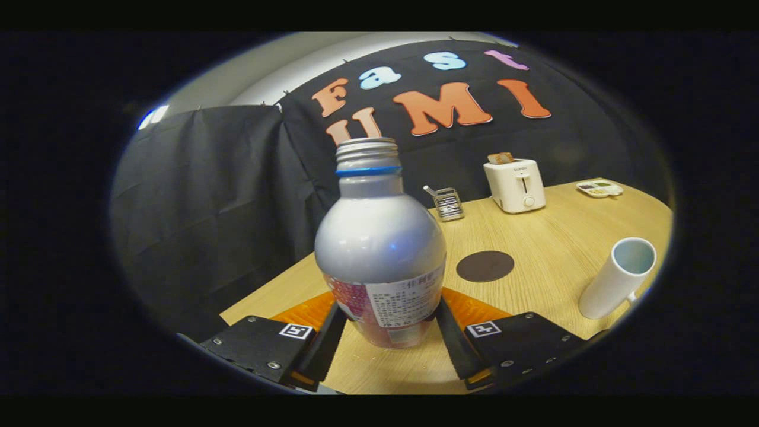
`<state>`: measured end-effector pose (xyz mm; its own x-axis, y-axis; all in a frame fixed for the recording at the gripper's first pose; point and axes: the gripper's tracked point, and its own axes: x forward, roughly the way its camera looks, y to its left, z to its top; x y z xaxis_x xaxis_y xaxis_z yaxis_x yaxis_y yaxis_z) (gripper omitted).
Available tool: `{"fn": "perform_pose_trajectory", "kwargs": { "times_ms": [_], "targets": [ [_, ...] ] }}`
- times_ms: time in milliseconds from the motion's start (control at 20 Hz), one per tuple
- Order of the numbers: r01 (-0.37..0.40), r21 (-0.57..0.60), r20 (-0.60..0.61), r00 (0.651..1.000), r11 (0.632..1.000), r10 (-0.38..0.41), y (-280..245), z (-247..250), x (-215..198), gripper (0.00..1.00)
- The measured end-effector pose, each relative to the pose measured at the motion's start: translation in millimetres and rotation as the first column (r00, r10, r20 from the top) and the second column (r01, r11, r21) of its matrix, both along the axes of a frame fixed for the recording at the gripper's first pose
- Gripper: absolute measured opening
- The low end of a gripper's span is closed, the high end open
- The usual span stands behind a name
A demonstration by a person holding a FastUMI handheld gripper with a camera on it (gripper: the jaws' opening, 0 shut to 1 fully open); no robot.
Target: Take the bottle from table, then pour the juice into the cup, finally place the bottle on the coaster
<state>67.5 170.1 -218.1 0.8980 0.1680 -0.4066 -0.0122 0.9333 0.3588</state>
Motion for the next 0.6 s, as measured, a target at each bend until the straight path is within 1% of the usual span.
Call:
{"fn": "perform_pose_trajectory", "kwargs": {
  "times_ms": [200, 400, 600],
  "targets": [
    [0.041, 0.088, -0.006, 0.999, 0.995, -0.041, -19, 8, -6, 0.79],
    [0.087, 0.188, -0.012, 0.996, 0.978, -0.087, -35, 13, -11, 0.79],
    [0.114, 0.241, -0.023, 0.993, 0.964, -0.112, -45, 14, -15, 0.79]
  ]
}}
